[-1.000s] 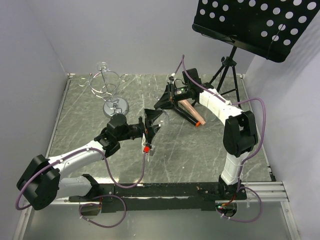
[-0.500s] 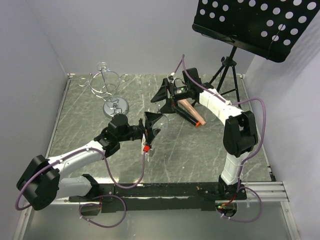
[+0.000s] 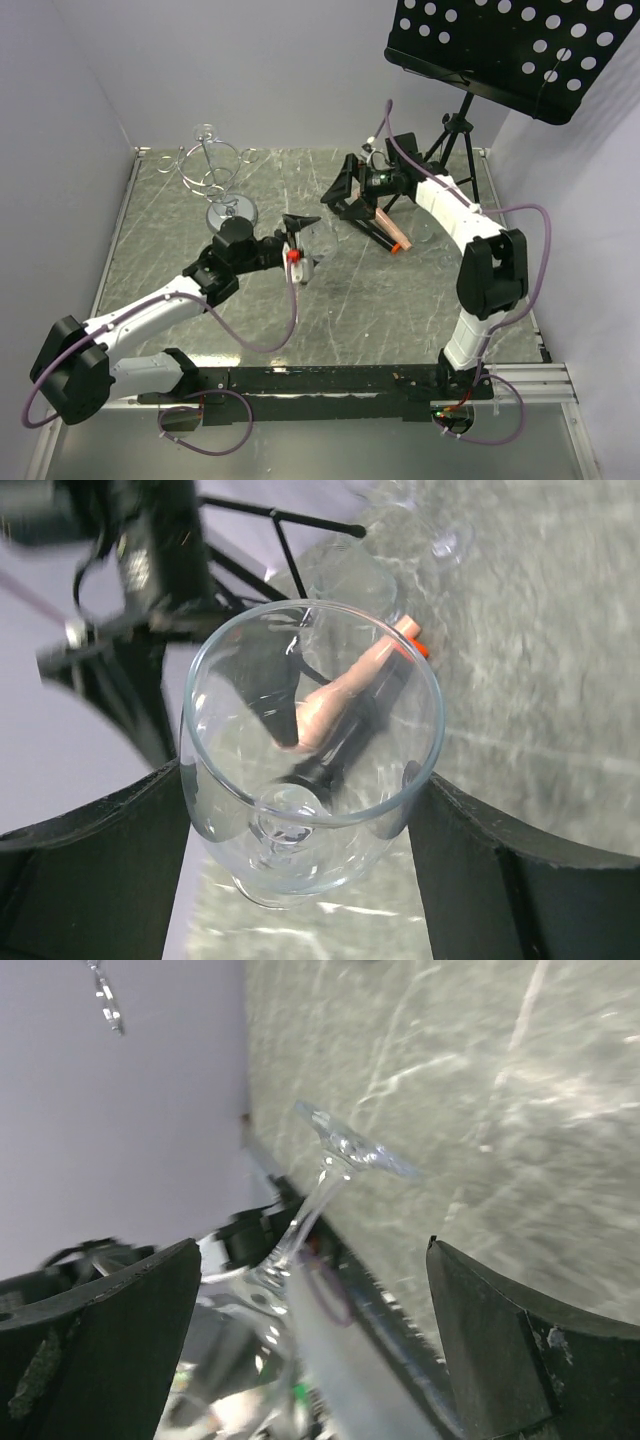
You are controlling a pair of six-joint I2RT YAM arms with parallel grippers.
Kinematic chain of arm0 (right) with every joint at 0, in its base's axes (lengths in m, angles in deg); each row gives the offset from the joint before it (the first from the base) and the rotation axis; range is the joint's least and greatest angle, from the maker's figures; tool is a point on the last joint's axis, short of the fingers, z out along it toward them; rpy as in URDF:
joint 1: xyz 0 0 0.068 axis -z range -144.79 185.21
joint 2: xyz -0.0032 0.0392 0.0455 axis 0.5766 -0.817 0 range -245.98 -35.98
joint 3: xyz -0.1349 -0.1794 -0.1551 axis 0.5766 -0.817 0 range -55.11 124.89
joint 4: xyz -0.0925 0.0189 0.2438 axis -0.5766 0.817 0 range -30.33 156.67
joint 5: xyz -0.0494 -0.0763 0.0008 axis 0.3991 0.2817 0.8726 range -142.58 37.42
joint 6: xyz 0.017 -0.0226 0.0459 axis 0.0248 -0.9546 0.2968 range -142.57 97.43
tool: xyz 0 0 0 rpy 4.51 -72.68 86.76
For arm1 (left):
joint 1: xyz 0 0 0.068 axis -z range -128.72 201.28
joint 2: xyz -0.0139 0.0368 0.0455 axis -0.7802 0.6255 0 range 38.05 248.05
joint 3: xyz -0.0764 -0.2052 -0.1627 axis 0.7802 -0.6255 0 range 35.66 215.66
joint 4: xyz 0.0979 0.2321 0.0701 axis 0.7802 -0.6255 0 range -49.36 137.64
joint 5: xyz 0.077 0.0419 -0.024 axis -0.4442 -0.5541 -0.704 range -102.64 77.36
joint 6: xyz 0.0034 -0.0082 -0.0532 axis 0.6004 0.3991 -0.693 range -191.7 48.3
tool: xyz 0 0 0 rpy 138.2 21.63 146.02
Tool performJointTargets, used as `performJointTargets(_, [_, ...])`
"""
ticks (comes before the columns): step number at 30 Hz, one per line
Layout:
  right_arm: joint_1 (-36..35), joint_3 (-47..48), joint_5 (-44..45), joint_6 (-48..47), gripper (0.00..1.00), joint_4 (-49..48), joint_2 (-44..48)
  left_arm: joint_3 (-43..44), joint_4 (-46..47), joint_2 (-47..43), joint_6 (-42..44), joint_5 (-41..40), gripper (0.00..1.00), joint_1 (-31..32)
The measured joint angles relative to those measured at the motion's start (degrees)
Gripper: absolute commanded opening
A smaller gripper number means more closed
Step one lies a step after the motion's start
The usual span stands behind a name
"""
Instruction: Take the wine glass off the wine glass rack
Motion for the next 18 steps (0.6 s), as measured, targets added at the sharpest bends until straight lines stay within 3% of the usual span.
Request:
performJointTargets(8, [0.63,-1.27,8.09,-8.68,1.0,2.71,9.7,1.53,4.63,4.31,-18.4,-3.85,0.6,-0.02])
performJointTargets(18, [0.74,5.86,19.93,-24.81,1.0,10.29,16.46,-0.17,19.67,14.6,-37.27,-8.76,0.61,0.0])
